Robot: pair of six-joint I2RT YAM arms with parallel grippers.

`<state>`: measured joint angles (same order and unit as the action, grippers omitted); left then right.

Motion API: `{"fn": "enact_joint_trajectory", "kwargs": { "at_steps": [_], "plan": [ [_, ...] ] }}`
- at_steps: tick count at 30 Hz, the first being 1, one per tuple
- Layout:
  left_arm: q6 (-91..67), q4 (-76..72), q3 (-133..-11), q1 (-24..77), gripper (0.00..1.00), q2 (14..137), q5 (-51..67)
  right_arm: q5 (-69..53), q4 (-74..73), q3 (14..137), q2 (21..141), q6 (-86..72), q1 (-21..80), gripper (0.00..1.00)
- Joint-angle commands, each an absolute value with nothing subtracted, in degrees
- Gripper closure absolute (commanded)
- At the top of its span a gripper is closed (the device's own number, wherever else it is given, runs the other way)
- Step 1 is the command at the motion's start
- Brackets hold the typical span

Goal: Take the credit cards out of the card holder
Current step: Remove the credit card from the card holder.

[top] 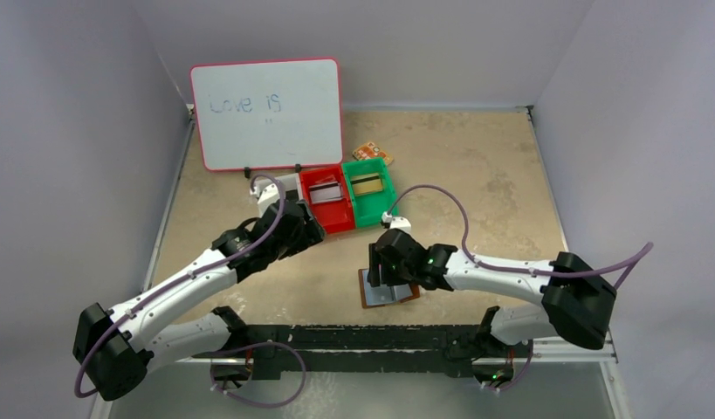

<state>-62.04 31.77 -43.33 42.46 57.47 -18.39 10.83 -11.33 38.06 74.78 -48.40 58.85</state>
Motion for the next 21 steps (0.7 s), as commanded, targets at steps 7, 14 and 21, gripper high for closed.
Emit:
{"fn": "enact_joint_trajectory", "kwargs": {
  "at_steps": [7, 14, 21],
  "plan": [
    [-63.62, 28.53, -43.01, 43.11, 0.27, 57.64, -19.25, 19.13, -17.26, 45.33, 81.96, -50.08, 61.84, 0.37],
    [-63.96, 28.4, -42.73, 43.24, 0.27, 57.73, -19.25, 22.52, -19.96, 45.79, 85.34, -53.62, 63.24, 0.5],
    [-63.86, 27.77, -42.7, 43.25, 0.27, 58.5, -18.79, 22.02, -18.42, 44.39, 84.7, -54.34, 63.23, 0.65]
  ]
}}
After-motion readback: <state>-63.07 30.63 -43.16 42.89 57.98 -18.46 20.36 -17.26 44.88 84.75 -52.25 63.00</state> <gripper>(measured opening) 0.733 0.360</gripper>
